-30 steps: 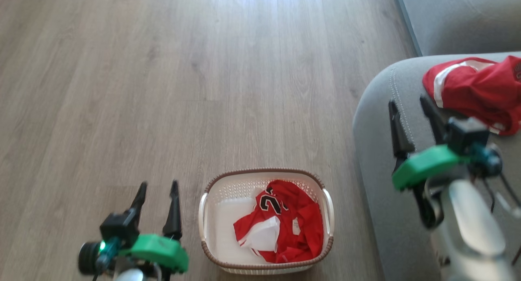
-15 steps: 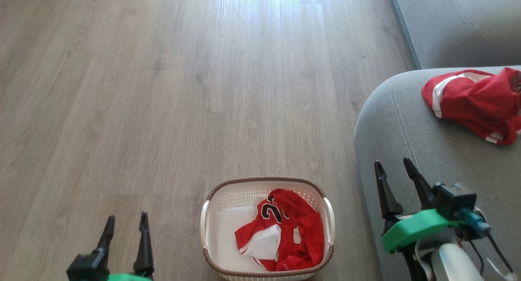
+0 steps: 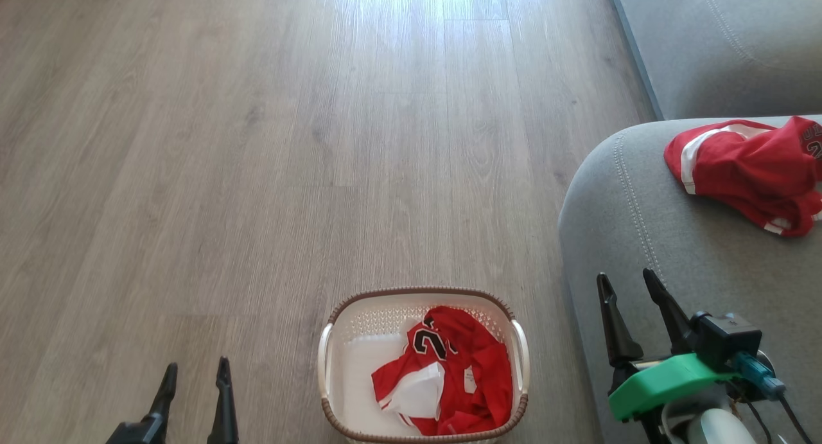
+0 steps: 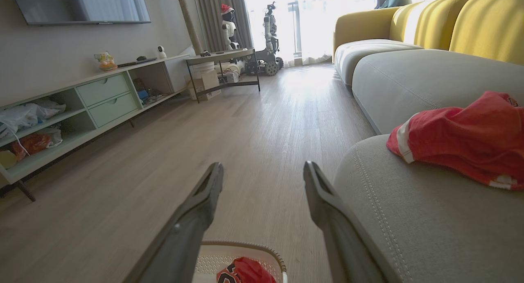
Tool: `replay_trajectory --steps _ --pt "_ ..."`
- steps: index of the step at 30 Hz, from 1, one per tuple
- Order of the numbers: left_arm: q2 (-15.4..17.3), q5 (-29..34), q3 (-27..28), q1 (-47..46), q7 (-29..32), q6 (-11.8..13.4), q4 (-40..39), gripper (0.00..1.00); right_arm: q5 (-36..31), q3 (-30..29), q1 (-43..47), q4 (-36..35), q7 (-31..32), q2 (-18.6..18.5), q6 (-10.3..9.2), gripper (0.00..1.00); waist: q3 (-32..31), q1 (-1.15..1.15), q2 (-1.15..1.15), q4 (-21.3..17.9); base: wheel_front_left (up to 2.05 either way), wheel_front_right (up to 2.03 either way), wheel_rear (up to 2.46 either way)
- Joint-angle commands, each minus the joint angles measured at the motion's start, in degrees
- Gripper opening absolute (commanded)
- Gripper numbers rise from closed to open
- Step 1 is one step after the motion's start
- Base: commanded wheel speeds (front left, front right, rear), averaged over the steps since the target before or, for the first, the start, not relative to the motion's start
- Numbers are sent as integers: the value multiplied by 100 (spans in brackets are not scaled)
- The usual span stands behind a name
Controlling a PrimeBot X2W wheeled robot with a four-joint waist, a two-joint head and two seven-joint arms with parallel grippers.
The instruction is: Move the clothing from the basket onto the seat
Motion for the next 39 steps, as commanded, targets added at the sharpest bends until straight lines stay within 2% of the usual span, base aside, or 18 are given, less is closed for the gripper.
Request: replay_trajectory --steps 1,27,39 --pt "69 69 278 -173 -71 -2 -142 100 -32 98 -145 -238 -7 11 -2 100 -2 0 0 -6 0 0 0" --pt "-21 222 251 -169 -69 -175 -15 100 -38 125 -48 -220 -3 11 -2 100 -17 0 0 -25 0 0 0" --pt "-79 388 -99 -715 104 -388 226 100 -234 -179 -182 -429 22 11 -2 100 404 0 0 -102 0 0 0"
